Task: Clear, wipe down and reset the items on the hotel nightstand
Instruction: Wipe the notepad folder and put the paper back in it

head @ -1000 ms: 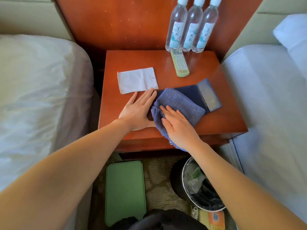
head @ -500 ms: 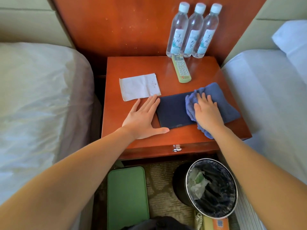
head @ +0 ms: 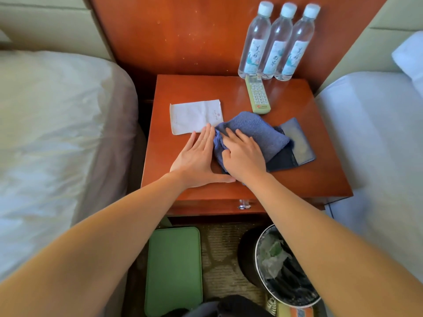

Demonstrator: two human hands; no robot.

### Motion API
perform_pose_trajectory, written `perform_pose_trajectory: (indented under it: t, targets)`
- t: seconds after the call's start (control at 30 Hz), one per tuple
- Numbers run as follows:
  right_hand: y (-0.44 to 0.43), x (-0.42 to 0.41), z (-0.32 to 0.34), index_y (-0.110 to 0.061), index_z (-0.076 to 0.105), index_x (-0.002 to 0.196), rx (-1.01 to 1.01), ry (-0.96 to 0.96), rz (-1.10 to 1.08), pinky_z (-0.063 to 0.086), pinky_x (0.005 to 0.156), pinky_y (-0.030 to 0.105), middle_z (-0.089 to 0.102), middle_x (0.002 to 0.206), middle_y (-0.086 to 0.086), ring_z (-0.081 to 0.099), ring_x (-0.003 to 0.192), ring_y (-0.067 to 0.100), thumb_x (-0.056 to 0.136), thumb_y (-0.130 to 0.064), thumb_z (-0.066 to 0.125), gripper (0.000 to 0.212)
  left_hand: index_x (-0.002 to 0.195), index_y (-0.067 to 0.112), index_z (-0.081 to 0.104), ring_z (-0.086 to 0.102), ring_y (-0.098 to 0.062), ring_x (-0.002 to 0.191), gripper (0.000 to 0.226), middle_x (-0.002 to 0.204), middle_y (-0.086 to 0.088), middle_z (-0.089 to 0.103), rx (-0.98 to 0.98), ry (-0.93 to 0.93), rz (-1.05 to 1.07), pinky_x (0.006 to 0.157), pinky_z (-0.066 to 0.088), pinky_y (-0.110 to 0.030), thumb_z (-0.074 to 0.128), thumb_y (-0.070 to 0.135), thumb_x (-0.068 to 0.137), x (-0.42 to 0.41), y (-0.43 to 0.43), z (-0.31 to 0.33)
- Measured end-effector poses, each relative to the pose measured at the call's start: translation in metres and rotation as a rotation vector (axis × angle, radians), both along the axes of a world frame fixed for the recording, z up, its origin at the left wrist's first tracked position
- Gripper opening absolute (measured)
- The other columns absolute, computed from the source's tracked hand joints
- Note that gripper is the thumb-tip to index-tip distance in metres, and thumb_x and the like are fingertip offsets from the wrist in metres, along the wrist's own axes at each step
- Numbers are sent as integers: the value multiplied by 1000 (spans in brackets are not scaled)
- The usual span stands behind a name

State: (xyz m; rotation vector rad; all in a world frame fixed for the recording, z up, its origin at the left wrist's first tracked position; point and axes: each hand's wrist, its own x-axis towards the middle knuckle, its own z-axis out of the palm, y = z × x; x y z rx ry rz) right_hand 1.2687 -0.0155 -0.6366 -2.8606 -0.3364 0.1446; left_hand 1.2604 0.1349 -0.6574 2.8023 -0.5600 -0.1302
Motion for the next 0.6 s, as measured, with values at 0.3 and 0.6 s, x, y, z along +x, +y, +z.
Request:
perform_pose_trajectory:
  t: [0.3,0.6]
  targets:
    - [-30,-41,-2,-18,44,145,255,129,144,3,121,33,29,157,-9,14,148,9,97,-5,35,51,157,16,-2,-10,-13,150,121,164,3,-2,40,-17,-74,121,-11,-38,43,86,68,-1,3,-1]
    - [-106,-29,-9,-15,28,152,-64,14,-209,19,111,53,24,158,15,19,145,36,90,-31,9,67,157,24,-2,-12,-8,149,117,164,8,-5,80,-8,-50,121,-10,-39,29,95,69,-1,2,0]
